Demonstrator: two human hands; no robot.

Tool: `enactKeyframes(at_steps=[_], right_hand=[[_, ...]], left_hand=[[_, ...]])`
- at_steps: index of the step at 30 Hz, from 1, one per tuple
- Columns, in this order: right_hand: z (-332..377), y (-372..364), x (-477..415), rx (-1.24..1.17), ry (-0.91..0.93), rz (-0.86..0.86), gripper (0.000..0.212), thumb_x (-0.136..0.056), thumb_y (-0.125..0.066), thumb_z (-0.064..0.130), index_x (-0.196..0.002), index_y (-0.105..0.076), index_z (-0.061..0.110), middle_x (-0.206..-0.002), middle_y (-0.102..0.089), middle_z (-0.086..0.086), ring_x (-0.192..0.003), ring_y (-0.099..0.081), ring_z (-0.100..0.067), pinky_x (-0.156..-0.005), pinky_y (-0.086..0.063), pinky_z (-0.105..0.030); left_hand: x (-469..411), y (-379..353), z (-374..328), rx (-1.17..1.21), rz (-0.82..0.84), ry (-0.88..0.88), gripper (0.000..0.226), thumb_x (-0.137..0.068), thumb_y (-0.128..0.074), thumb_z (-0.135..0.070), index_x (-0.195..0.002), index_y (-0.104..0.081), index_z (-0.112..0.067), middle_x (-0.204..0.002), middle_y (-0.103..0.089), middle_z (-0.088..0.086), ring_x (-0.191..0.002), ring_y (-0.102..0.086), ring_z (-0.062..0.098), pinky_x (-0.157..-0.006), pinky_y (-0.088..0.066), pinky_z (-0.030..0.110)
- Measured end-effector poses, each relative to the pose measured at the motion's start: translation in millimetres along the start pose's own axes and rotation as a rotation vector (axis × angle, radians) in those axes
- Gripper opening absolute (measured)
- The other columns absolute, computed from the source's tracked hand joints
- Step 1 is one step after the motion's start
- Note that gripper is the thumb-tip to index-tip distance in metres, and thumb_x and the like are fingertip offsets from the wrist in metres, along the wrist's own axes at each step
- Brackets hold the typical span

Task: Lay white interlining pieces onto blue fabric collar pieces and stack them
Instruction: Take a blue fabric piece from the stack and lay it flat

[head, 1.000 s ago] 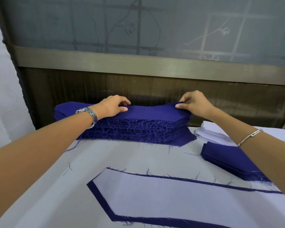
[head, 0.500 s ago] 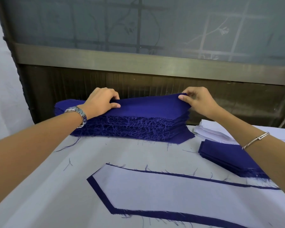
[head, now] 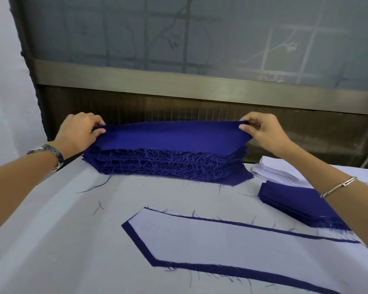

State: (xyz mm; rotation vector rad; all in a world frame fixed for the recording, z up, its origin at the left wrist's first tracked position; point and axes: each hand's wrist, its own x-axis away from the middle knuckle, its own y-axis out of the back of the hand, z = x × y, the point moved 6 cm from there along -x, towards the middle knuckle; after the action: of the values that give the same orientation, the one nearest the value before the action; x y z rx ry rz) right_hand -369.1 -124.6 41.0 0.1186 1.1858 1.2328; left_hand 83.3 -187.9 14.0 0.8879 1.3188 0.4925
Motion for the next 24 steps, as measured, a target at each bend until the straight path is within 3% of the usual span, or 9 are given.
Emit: enactKeyframes(at_steps=[4, 6, 10, 12, 15, 17, 19, 21, 24], right_hand=[[-3.2, 10.1, 2.2, 0.001, -0.033, -0.042, 0.012, -0.097, -0.062, 0.004, -0.106, -0.067, 0.011, -0.100, -0.069, -0.006, -0.092, -0.064, -0.019, -0.077, -0.053, -0.023], [-6.1, 22.3, 4.0, -0.048, -0.085, -0.040, 0.011, -0.097, -0.062, 0.005, -0.105, -0.066, 0.012, -0.097, -0.069, -0.006, -0.086, -0.065, -0.011, -0.071, -0.053, -0.014], [-20.8, 56.0, 16.4, -0.181, -0.263, 0.013, 0.009, -0.097, -0.063, 0.012, -0.098, -0.071, 0.016, -0.085, -0.074, 0.003, -0.072, -0.070, 0.002, -0.061, -0.054, -0.011], [-31.5, 74.7, 27.7, -0.210, -0.346, 0.038, 0.006, -0.093, -0.067, 0.020, -0.092, -0.072, 0.021, -0.080, -0.077, 0.003, -0.069, -0.070, 0.000, -0.059, -0.055, -0.012], [-49.0, 101.8, 50.7, -0.248, -0.433, 0.108, 0.019, -0.076, -0.077, 0.034, -0.082, -0.077, 0.017, -0.076, -0.076, 0.001, -0.059, -0.066, -0.003, -0.056, -0.056, -0.013], [-64.9, 116.8, 70.4, -0.259, -0.467, 0.184, 0.035, -0.065, -0.086, 0.042, -0.081, -0.077, 0.013, -0.070, -0.069, -0.003, -0.052, -0.059, -0.006, -0.051, -0.052, -0.013], [-87.1, 126.8, 94.3, -0.258, -0.517, 0.263, 0.046, -0.059, -0.094, 0.047, -0.079, -0.076, 0.010, -0.067, -0.064, -0.008, -0.048, -0.053, -0.010, -0.049, -0.048, -0.014], [-111.5, 132.8, 119.9, -0.230, -0.568, 0.359, 0.054, -0.059, -0.094, 0.052, -0.082, -0.074, 0.007, -0.066, -0.064, -0.010, -0.048, -0.052, -0.012, -0.049, -0.047, -0.016], [-143.8, 134.5, 158.5, -0.214, -0.647, 0.521, 0.048, -0.070, -0.091, 0.047, -0.088, -0.073, 0.006, -0.070, -0.067, -0.014, -0.049, -0.053, -0.014, -0.049, -0.047, -0.019]], left_hand=[[2.4, 14.2, 5.7, 0.184, -0.136, 0.038, 0.021, -0.098, -0.059, -0.020, -0.113, -0.064, -0.006, -0.105, -0.069, 0.018, -0.094, -0.062, 0.037, -0.083, -0.049, 0.051], [2.5, 24.5, 3.3, 0.319, -0.178, 0.052, 0.023, -0.099, -0.058, -0.024, -0.115, -0.062, -0.008, -0.102, -0.069, 0.015, -0.089, -0.063, 0.030, -0.078, -0.051, 0.045], [1.0, 40.3, -8.1, 0.568, -0.146, 0.145, 0.026, -0.095, -0.063, -0.033, -0.112, -0.067, -0.015, -0.095, -0.068, 0.003, -0.084, -0.064, 0.019, -0.073, -0.055, 0.032], [5.7, 43.3, -19.9, 0.713, -0.071, 0.194, 0.020, -0.092, -0.064, -0.036, -0.107, -0.067, -0.022, -0.085, -0.071, -0.003, -0.073, -0.069, 0.012, -0.059, -0.057, 0.018], [18.3, 39.1, -45.1, 0.898, 0.078, 0.258, 0.006, -0.093, -0.065, -0.029, -0.096, -0.065, -0.033, -0.073, -0.075, -0.008, -0.062, -0.069, -0.001, -0.054, -0.052, 0.007], [28.7, 29.3, -61.5, 0.988, 0.227, 0.315, 0.020, -0.094, -0.064, -0.021, -0.112, -0.063, -0.028, -0.077, -0.077, -0.008, -0.072, -0.071, 0.000, -0.068, -0.056, 0.012], [41.5, 18.1, -73.8, 1.044, 0.396, 0.395, 0.044, -0.092, -0.065, -0.016, -0.135, -0.057, -0.011, -0.103, -0.076, 0.007, -0.095, -0.069, 0.015, -0.091, -0.056, 0.030], [57.9, 11.5, -84.7, 1.078, 0.527, 0.462, 0.053, -0.089, -0.068, -0.013, -0.138, -0.053, -0.003, -0.113, -0.071, 0.017, -0.096, -0.060, 0.023, -0.086, -0.056, 0.029], [80.7, 9.2, -99.9, 1.004, 0.679, 0.434, 0.032, -0.083, -0.073, -0.018, -0.113, -0.064, -0.012, -0.098, -0.075, 0.015, -0.075, -0.058, 0.017, -0.070, -0.055, 0.023]])
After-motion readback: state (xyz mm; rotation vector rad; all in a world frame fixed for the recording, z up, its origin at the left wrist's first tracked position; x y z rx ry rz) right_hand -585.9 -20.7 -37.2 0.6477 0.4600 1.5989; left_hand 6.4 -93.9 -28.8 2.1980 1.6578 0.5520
